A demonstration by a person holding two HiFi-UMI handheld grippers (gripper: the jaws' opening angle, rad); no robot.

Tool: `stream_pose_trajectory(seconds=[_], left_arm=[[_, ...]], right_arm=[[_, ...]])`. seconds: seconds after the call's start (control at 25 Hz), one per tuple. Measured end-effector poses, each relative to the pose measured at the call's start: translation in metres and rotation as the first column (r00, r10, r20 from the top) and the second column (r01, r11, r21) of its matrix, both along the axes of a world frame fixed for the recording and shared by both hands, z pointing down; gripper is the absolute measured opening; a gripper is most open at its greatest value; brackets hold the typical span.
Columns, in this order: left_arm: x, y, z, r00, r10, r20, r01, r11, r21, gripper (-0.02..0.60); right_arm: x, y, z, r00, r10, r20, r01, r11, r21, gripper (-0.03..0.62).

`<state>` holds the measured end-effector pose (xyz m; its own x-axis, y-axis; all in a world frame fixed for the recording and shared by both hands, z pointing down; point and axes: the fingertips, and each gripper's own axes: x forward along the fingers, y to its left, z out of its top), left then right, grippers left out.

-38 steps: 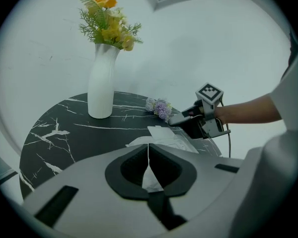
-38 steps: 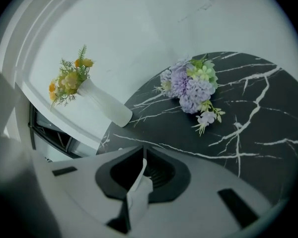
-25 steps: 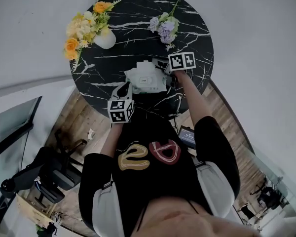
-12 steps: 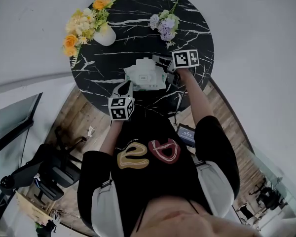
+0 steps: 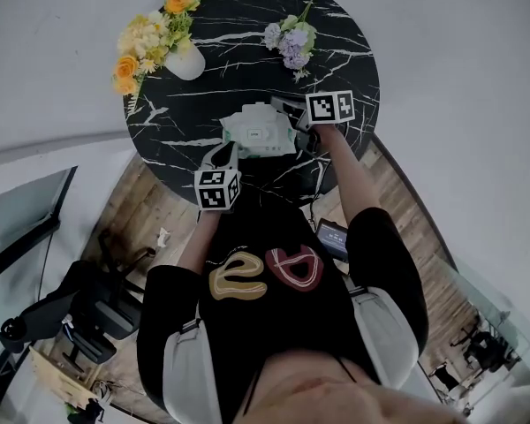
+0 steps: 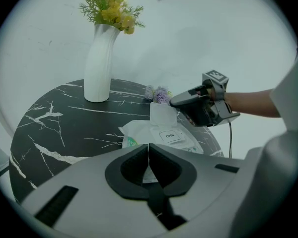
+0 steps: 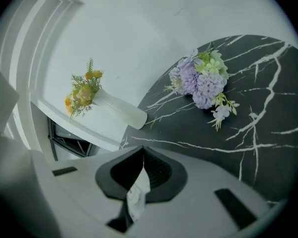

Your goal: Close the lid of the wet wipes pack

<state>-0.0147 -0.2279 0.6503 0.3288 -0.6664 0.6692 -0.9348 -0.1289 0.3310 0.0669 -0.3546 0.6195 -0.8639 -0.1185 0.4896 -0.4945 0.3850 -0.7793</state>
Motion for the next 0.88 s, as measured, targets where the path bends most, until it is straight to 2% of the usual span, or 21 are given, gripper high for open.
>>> stream_pose_trajectory(seconds=[0.88], left_arm=[[0.002,0.0,0.002,1.0,0.013,-0.011,-0.013,1.0,-0.003,0.02]], right_arm=[[0.004,0.021,-0.018,1.0,0.011,0.007,-0.011,0.999,0.043,0.014]])
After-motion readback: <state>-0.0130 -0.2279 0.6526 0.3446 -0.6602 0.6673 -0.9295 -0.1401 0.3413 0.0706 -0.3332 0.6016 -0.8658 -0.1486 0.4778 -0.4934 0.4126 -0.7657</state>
